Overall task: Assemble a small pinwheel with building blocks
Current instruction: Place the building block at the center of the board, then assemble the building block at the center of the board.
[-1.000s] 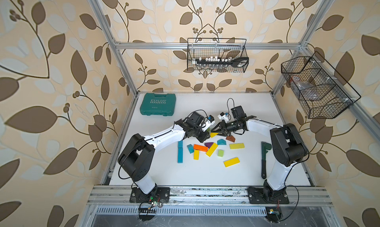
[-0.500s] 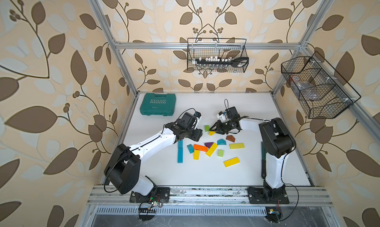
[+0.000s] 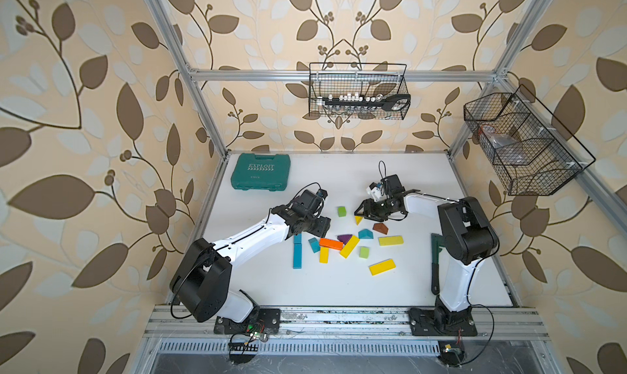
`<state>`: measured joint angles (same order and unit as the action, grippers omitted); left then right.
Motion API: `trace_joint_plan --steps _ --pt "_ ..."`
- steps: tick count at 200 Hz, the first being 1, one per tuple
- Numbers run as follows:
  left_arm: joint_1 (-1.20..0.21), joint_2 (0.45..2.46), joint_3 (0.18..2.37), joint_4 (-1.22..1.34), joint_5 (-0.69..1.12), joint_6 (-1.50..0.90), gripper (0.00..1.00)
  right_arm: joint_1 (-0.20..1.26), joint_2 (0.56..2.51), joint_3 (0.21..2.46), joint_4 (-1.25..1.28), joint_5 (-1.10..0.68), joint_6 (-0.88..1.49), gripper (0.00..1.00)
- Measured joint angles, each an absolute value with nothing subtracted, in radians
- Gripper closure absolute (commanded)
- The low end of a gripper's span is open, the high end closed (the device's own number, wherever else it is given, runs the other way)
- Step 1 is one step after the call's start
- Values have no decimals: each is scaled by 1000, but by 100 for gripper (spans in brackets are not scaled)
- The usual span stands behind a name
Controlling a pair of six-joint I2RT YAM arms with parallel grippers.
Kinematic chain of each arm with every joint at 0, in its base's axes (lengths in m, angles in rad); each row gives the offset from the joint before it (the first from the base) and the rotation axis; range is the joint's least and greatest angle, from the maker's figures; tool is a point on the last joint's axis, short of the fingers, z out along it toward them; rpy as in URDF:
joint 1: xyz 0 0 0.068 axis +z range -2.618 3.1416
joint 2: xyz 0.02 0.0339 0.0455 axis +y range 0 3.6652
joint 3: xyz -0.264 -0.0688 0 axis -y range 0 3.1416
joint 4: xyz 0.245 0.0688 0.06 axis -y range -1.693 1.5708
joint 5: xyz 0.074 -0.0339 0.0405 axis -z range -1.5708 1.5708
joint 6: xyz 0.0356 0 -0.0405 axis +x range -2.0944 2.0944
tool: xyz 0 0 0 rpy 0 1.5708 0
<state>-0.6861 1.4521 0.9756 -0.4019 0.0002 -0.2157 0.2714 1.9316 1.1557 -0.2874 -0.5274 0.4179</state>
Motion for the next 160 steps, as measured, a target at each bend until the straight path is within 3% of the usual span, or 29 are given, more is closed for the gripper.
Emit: trace_joint_plan --steps 49,79,111,134,160 --pt "-686 1433 960 -406 -3 -216 30 274 1870 1154 -402 -416 387 34" --pt "-686 1432 961 -422 -20 -225 30 352 1803 1154 -457 -320 394 30" --pt "-686 1426 979 -487 -41 -266 18 424 1790 1154 -479 -244 405 32" --pt "-686 1388 1028 -562 -81 -299 2 425 1819 1164 -498 -210 411 35" --pt "-679 1299 1105 -650 -146 -332 1 432 1874 1199 -509 -191 417 40"
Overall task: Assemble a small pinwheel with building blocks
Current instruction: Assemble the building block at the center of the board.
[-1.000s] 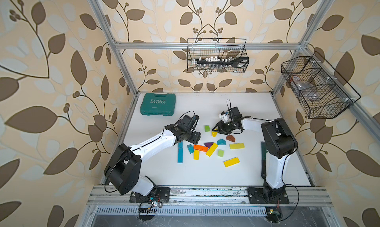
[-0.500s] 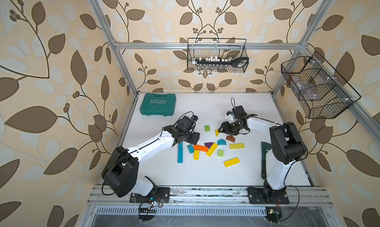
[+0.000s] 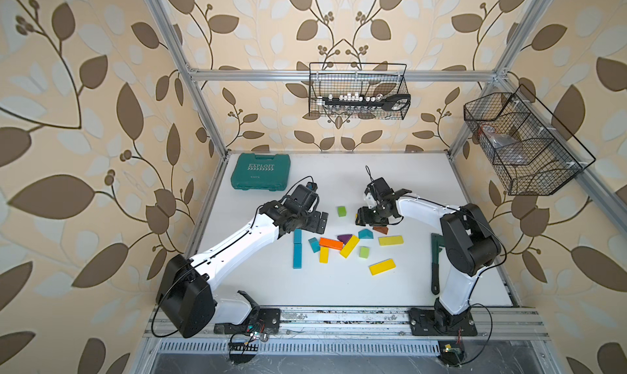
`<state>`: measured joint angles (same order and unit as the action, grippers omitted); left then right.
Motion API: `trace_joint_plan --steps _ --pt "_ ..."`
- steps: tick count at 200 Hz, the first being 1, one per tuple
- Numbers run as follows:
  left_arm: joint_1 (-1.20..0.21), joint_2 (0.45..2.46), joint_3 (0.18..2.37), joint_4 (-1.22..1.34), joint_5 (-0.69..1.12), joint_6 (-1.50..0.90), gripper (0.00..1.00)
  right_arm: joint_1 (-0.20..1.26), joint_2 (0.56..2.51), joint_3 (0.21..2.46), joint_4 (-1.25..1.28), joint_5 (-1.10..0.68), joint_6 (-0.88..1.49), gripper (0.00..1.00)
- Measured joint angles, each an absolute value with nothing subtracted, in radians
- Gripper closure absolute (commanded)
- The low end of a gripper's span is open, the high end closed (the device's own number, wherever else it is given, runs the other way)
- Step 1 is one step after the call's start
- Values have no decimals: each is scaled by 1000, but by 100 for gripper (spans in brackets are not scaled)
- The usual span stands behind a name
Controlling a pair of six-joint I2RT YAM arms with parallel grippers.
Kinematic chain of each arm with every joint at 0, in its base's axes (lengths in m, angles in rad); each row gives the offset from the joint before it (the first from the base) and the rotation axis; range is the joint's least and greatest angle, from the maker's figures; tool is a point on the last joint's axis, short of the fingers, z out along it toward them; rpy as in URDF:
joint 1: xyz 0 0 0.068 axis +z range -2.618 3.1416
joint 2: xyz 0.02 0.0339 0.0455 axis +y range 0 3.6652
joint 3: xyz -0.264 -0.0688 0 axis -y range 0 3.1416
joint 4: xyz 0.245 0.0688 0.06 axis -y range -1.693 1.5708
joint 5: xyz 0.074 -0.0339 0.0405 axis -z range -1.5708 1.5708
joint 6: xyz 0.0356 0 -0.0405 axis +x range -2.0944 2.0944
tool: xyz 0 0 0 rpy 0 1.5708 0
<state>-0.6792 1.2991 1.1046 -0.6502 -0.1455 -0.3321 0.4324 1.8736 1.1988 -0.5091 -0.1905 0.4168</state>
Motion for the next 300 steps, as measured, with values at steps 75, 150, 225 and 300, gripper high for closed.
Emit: trace_joint_plan --steps 75,150,225,300 --pt "-647 1110 1267 -899 -316 -349 1 444 1993 1344 -540 -161 363 67" --pt "-647 989 1253 -963 -409 -302 1 385 2058 1444 -624 -287 97 81" --pt "-647 964 1193 -960 -422 -259 1 354 2120 1576 -720 -268 62 78" --pt "-647 964 1173 -956 -422 -241 1 376 2237 1761 -800 -178 128 54"
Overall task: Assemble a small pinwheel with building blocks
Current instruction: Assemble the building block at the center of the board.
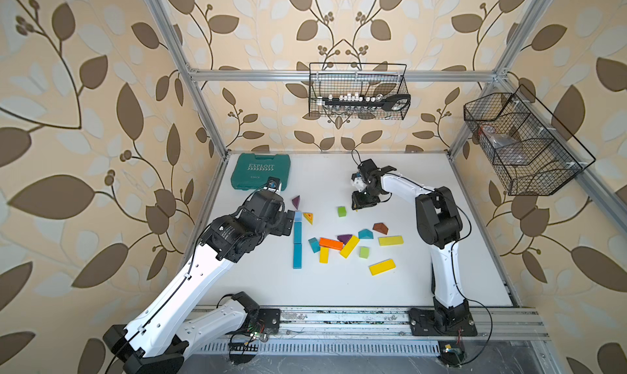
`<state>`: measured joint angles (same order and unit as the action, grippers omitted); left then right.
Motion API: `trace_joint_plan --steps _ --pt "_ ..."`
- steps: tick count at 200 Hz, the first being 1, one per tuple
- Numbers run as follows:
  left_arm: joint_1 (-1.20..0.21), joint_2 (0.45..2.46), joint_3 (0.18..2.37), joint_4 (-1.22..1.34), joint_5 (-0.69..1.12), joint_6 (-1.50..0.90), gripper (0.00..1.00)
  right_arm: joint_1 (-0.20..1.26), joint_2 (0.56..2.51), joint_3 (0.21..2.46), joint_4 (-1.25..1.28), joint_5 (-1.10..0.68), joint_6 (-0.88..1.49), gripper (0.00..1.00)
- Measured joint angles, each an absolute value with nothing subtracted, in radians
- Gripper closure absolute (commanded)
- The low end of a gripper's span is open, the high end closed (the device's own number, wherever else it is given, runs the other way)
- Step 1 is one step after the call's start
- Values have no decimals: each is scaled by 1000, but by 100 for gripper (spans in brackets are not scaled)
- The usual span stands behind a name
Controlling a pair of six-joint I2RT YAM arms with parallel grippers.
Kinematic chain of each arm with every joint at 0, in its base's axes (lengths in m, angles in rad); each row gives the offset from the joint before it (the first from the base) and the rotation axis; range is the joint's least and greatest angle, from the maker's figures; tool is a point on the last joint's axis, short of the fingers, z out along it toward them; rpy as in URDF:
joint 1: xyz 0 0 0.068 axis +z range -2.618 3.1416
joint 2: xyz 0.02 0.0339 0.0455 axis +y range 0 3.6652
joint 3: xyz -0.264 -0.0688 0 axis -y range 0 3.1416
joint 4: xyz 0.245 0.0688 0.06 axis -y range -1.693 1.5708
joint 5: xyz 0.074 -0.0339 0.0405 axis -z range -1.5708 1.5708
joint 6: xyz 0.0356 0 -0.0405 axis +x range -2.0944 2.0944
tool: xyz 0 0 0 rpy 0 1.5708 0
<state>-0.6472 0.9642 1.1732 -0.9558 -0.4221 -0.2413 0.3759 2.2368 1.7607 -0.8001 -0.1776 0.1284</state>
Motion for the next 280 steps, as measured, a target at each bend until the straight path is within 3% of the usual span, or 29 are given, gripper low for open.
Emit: trace_joint_plan --steps 38,88,197,280 --pt "-647 964 1172 -949 -422 -236 1 376 2287 1840 -833 -150 172 66" --pt "-647 964 1159 -946 -422 -235 1 425 2313 1898 -875 -94 231 72" --pt "-647 961 1148 -939 -422 -232 1 488 2446 2118 -898 -47 371 71" --pt "-647 961 1141 -939 -421 -232 1 524 2453 2132 -916 -30 422 68"
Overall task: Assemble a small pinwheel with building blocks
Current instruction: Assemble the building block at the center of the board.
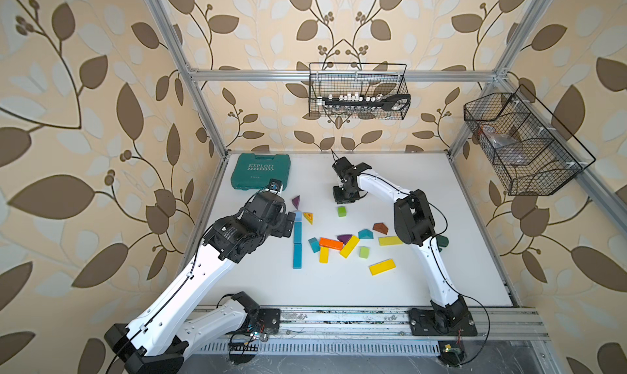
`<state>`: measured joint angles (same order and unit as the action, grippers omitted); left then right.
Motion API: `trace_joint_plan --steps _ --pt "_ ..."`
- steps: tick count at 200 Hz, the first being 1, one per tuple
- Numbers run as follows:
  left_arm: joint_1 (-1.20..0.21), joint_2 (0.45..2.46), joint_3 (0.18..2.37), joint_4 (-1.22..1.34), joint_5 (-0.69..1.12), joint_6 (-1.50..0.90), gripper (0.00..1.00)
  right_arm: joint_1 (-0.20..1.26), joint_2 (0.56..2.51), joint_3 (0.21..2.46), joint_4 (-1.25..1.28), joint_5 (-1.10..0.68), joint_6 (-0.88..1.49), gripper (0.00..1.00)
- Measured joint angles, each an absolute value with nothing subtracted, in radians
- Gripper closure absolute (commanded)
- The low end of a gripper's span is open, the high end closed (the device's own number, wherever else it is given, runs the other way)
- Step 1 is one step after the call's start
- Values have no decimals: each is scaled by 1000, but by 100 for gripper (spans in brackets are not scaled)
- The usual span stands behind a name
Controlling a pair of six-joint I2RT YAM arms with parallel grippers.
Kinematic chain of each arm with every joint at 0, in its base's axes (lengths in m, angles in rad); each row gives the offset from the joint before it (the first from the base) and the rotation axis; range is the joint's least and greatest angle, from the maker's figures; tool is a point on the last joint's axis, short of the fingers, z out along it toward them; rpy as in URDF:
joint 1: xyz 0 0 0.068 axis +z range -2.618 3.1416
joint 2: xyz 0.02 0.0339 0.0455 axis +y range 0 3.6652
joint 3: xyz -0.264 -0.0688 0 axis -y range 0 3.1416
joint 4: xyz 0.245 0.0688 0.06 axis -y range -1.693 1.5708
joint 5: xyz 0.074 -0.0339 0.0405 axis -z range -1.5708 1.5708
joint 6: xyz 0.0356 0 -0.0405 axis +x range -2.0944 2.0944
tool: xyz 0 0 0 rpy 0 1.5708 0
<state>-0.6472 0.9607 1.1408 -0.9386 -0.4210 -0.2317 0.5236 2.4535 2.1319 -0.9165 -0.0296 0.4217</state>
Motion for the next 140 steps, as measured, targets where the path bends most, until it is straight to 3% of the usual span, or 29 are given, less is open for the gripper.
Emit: trace_joint_plan --steps 77,113,140 --pt "-647 962 1140 -939 -421 -233 1 524 2402 2133 -965 -25 406 51" --pt "-647 965 1136 -940 -420 -236 1 524 2124 1925 -936 -22 358 49" --pt "-647 966 1117 -941 -420 -239 1 529 1864 1636 -848 -65 299 49"
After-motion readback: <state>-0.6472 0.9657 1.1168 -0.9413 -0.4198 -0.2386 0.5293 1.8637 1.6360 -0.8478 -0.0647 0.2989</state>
